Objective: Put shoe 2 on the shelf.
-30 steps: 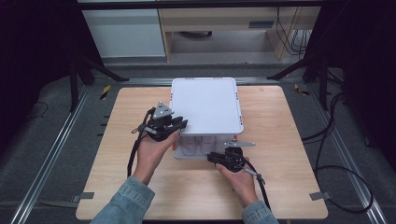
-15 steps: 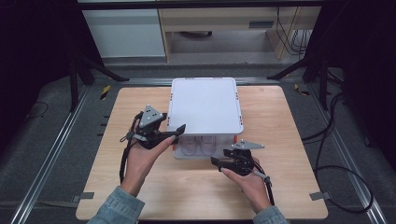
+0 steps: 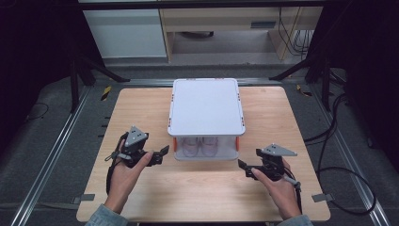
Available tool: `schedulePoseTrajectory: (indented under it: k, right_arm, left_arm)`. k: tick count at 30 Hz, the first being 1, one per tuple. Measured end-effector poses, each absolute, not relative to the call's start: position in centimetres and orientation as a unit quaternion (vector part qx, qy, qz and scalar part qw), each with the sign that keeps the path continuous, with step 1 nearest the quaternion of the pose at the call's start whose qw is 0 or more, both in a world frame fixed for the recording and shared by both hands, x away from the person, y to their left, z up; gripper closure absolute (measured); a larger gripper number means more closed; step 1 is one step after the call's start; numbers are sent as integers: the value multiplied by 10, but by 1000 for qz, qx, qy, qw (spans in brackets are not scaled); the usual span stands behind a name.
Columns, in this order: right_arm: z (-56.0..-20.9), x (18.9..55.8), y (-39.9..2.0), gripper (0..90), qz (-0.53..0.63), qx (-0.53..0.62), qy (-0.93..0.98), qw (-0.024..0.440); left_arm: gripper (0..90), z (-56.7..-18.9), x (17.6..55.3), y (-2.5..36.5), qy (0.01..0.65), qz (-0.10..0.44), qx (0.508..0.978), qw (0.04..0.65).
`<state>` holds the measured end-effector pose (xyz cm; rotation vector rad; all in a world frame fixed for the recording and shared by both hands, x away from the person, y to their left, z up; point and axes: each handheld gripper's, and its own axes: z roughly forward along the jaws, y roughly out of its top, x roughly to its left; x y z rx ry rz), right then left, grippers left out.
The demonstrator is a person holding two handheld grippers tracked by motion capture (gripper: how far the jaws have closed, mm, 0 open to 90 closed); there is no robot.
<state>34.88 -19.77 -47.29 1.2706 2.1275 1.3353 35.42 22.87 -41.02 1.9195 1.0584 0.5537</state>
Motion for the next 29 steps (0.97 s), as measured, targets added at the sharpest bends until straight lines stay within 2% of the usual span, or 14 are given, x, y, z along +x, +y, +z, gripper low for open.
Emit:
schedulePoseTrajectory:
  k: [7,15,22,29]
  right_arm:
    - [-484,368,-222,102,427,472,752,175]
    - [-497,395,-244,120,393,519,731,206]
    - [-511,406,-260,124,353,561,714,226]
    - [-516,406,-263,113,336,570,714,228]
  left_arm:
    - [76,-453,371,244,442,208,794,361]
    - [86,-490,387,266,470,210,788,338]
    - [83,-511,395,280,493,210,786,309]
    - [53,-514,395,282,499,212,777,320]
